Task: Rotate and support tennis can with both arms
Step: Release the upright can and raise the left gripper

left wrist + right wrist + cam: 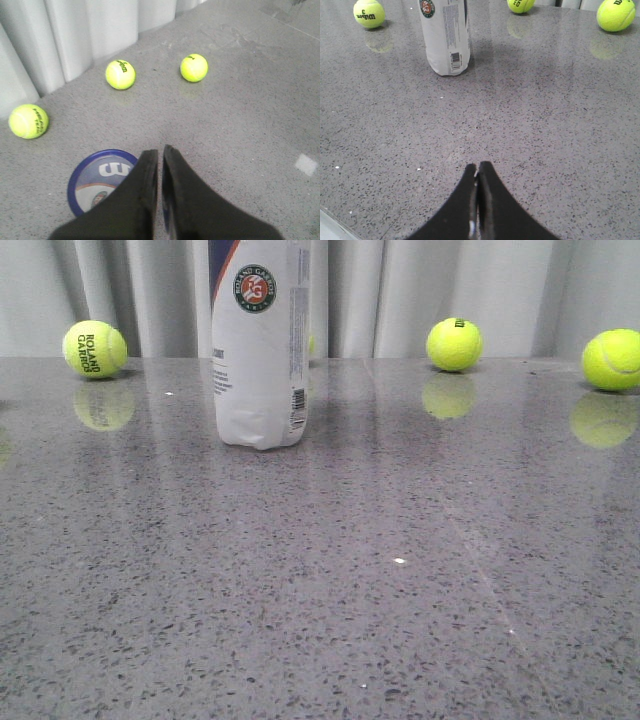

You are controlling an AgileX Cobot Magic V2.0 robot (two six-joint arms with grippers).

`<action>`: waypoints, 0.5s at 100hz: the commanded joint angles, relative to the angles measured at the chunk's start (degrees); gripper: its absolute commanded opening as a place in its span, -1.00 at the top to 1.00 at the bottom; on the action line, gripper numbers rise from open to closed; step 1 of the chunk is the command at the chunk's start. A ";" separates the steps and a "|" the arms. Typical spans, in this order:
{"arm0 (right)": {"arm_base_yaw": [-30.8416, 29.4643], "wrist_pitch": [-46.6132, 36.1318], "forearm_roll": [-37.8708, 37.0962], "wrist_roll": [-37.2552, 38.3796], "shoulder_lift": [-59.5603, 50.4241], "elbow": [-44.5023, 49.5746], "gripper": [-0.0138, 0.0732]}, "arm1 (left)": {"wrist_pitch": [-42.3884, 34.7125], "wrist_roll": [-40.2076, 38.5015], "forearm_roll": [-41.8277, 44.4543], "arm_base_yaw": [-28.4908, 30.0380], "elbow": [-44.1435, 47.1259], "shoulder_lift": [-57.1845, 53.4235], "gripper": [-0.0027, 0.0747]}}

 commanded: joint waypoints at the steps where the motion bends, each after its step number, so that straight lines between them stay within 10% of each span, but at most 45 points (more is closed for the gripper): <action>1: 0.07 -4.27 -0.74 -0.36 0.49 -1.35 0.82 | -4.79 -0.59 -0.14 -0.33 -0.84 -3.61 0.98; 50: 0.07 -4.27 -0.74 -0.36 0.49 -1.35 0.82 | -24.73 -0.69 -0.03 -0.33 30.22 -20.90 0.98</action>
